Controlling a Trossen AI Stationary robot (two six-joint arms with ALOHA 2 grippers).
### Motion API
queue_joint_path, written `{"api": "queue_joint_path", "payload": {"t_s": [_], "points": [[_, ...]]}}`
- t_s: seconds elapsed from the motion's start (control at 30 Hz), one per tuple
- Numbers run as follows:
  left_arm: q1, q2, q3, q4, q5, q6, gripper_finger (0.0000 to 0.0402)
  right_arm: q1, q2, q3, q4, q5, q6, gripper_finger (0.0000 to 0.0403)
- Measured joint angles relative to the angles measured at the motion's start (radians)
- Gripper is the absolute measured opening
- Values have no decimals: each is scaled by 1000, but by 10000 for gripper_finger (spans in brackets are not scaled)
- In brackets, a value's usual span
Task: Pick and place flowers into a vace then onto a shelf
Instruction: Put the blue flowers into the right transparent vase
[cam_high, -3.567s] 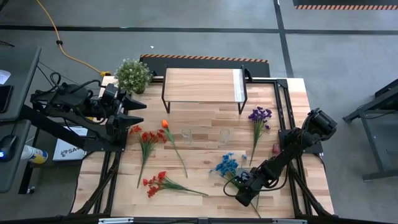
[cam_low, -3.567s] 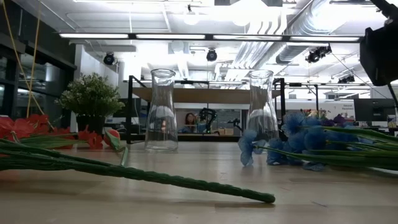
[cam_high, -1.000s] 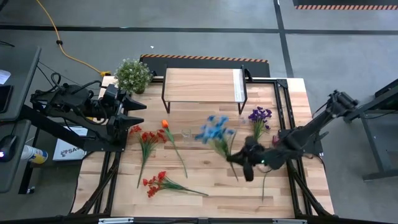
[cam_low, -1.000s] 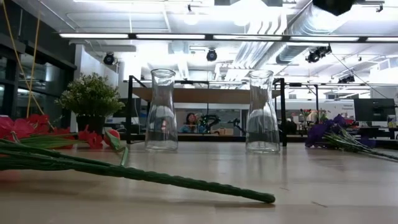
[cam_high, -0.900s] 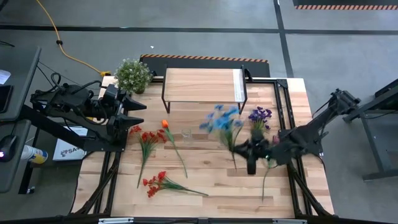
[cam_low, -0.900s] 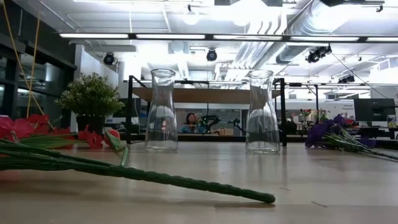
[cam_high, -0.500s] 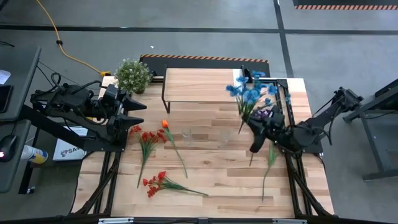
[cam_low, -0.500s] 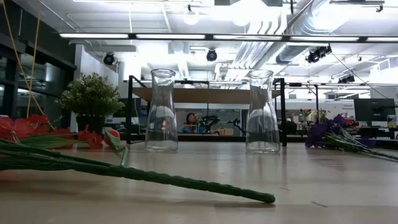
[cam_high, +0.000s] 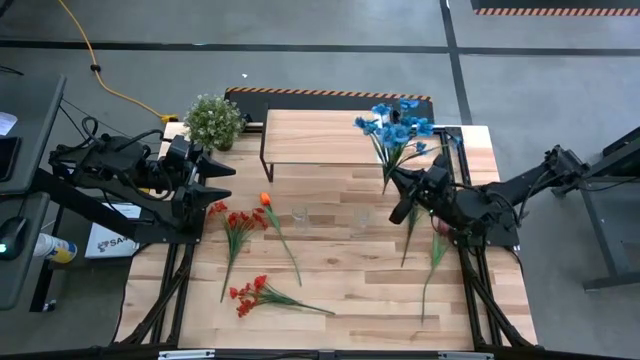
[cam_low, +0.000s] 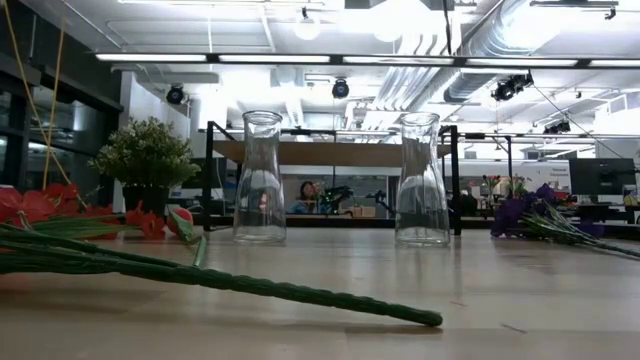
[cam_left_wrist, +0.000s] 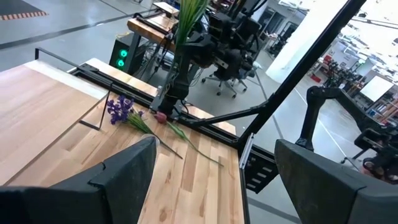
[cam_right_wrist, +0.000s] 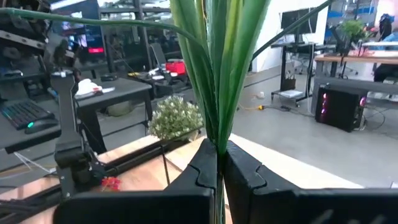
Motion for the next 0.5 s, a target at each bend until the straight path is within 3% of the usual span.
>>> {"api": "queue_joint_path", "payload": {"t_s": [0.27, 0.5], "points": [[0, 0, 0, -79, -2, 0, 360, -11, 0, 0, -106, -13, 149, 6], [0, 0, 0, -154, -23, 0, 360, -11, 55, 0, -61, 24, 160, 7]]}}
